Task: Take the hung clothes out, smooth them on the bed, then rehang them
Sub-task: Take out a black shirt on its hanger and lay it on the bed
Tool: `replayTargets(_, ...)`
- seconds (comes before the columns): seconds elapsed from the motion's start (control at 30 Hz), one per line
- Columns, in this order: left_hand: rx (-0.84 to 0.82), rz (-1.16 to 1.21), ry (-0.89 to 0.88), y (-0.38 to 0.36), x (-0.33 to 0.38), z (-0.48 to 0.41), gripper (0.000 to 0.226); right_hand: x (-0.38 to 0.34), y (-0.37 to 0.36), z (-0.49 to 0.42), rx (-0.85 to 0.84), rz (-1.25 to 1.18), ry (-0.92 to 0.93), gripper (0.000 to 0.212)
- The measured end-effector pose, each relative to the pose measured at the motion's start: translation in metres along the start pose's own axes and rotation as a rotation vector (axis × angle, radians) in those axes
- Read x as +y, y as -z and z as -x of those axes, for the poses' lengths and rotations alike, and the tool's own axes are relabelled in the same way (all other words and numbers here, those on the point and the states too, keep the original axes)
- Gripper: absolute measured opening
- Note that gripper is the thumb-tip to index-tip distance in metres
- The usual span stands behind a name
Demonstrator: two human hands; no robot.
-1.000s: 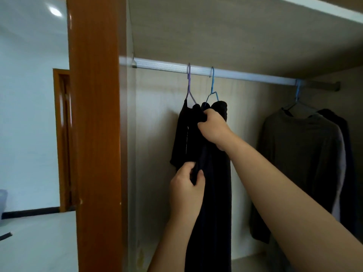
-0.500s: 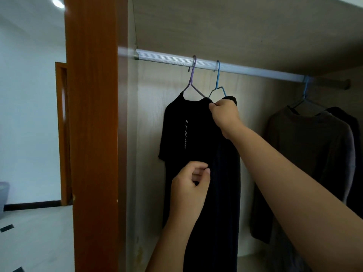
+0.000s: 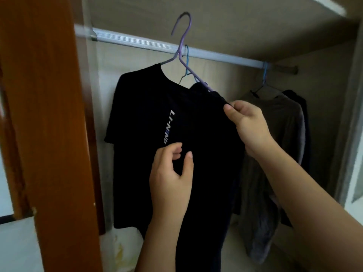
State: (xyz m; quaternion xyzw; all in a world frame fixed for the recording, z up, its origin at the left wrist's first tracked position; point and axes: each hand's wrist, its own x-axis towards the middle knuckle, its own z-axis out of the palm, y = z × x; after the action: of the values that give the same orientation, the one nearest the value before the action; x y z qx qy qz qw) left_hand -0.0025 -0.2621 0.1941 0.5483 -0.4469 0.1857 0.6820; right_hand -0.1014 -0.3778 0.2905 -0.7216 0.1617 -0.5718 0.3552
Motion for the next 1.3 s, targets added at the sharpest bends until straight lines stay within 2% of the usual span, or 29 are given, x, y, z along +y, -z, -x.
replayTargets(0.1, -0.025, 0.036, -0.078, -0.005, 0.010, 0.007, 0.035, 0.000, 0.028, 0.038, 0.005, -0.038, -0.061, 0.023)
replayTargets(0.2, -0.076, 0.117, -0.153, -0.009, 0.024, 0.016, 0.032, -0.002, 0.062, 0.081, 0.036, -0.029, -0.121, 0.026)
replayTargets(0.33, -0.204, 0.240, -0.216, -0.015, 0.042, 0.034, 0.032, -0.016, 0.107, 0.152, 0.157, -0.053, -0.225, 0.036)
replayTargets(0.5, -0.377, 0.379, -0.269, -0.023, 0.058, 0.062, 0.034, -0.060, 0.150, 0.232, 0.280, 0.075, -0.325, 0.025)
replayTargets(0.57, -0.410, 0.415, -0.264, -0.025, 0.059, 0.069, 0.035, -0.081, 0.165, 0.259, 0.321, 0.137, -0.363, 0.028)
replayTargets(0.67, -0.423, 0.400, -0.282, -0.028, 0.058, 0.075, 0.040, -0.115, 0.180, 0.297, 0.344, 0.186, -0.406, 0.016)
replayTargets(0.73, -0.472, 0.344, -0.293, -0.032, 0.058, 0.081, 0.048, -0.135, 0.190, 0.319, 0.319, 0.227, -0.440, 0.030)
replayTargets(0.83, -0.659, 0.272, -0.298, -0.036, 0.061, 0.103, 0.057, -0.158, 0.202, 0.350, 0.326, 0.286, -0.521, 0.048)
replayTargets(0.9, -0.797, 0.265, -0.318, -0.039, 0.061, 0.125, 0.053, -0.171, 0.206, 0.369, 0.332, 0.302, -0.567, 0.050)
replayTargets(1.03, -1.029, 0.375, -0.257, -0.038, 0.066, 0.167, 0.023, -0.197, 0.214, 0.420, 0.384, 0.349, -0.655, 0.052)
replayTargets(1.23, -1.179, 0.436, -0.210, -0.014, 0.111, 0.243, 0.023, -0.255, 0.219, 0.519, 0.553, 0.562, -0.807, 0.067)
replayTargets(1.3, -1.219, 0.462, -0.176, 0.004, 0.136, 0.276, 0.024, -0.282, 0.216, 0.556, 0.624, 0.640, -0.845, 0.056)
